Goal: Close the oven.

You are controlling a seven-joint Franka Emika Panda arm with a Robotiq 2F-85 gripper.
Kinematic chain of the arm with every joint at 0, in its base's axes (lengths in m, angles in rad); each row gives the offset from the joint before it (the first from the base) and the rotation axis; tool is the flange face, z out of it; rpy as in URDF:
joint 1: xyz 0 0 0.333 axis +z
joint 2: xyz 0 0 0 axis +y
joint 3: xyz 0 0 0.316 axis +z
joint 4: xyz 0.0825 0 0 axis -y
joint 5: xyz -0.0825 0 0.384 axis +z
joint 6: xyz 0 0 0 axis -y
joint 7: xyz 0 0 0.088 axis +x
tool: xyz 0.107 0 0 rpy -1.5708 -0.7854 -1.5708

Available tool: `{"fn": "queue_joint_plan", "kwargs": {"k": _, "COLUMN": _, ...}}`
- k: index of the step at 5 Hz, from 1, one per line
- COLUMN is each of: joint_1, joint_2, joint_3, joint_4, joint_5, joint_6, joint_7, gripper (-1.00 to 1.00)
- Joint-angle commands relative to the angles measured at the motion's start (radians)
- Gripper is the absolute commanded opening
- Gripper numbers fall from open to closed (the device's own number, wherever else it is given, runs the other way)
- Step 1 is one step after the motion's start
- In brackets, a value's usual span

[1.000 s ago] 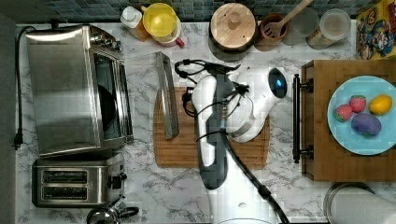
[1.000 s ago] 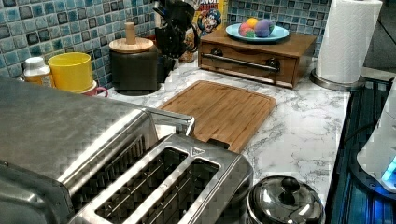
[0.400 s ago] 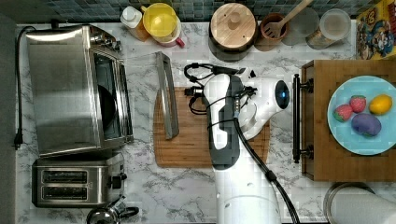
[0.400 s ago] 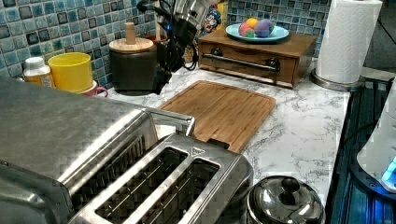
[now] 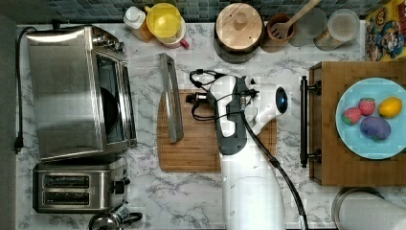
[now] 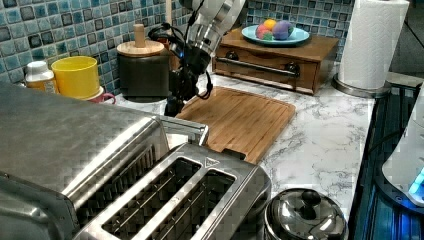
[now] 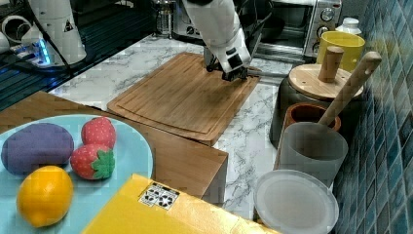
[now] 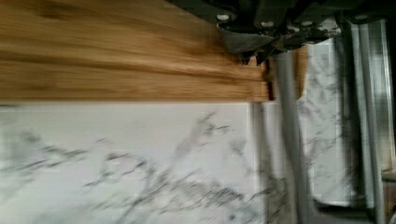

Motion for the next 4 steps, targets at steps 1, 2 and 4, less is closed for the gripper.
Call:
{"fn": "queue_joint_plan", "kwargs": {"k": 1, "joint_1": -0.023, "joint_2": -0.055, "joint_3": 0.07, "joint_4": 0.134, "joint_5": 0.107, "joint_6": -0.033, "joint_7": -0.089, "gripper": -1.0}}
{"fn": "queue_joint_plan", "kwargs": {"k": 2, "joint_1": -0.01, "joint_2": -0.031, "joint_3": 0.066, "joint_4": 0.157, "joint_5": 0.054, "joint_6": -0.05, "joint_7": -0.04, "gripper": -1.0}}
{"fn": "queue_joint_plan", "kwargs": {"k": 4, "joint_1": 0.044, "joint_2": 0.029, "joint_3": 0.044, "joint_4": 0.257, "joint_5": -0.128, "joint_6": -0.162, "joint_7": 0.085, "gripper": -1.0}}
